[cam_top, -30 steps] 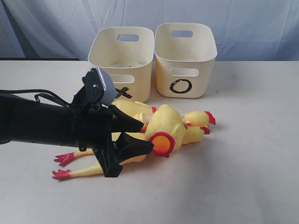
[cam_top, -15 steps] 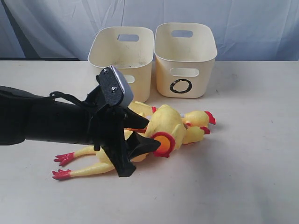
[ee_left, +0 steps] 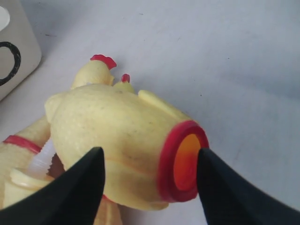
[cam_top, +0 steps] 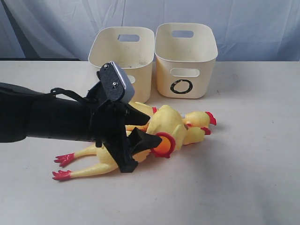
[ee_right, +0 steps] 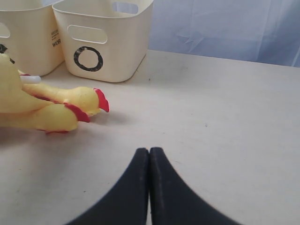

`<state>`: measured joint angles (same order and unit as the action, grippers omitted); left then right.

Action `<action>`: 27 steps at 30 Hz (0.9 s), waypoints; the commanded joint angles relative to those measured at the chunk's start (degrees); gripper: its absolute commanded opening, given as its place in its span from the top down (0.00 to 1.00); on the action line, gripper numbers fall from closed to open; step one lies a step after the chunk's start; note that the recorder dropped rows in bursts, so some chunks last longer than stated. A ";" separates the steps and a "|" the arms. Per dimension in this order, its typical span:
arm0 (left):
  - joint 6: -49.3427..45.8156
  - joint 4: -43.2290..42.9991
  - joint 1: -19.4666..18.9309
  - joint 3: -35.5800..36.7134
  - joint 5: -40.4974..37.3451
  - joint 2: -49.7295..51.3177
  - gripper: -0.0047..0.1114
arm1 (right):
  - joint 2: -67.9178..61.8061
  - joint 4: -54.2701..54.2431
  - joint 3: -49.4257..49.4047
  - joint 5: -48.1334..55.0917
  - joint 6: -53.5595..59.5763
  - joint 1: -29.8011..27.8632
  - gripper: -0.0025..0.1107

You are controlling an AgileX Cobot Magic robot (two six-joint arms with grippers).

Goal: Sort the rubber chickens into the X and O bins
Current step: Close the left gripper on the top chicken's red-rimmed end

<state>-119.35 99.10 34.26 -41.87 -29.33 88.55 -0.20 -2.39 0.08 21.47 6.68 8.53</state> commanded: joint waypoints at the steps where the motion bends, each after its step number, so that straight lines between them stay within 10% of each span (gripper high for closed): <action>1: 0.81 0.85 0.27 -0.26 -0.35 0.06 0.48 | 0.20 -0.03 -0.08 -0.76 0.08 0.25 0.99; 27: 3.68 -0.24 0.27 -0.26 -0.84 1.35 0.48 | 0.20 -0.03 -0.08 -0.65 0.08 0.25 0.99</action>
<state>-116.17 98.61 34.26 -41.87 -29.70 89.06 -0.20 -2.39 0.08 21.47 6.68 8.53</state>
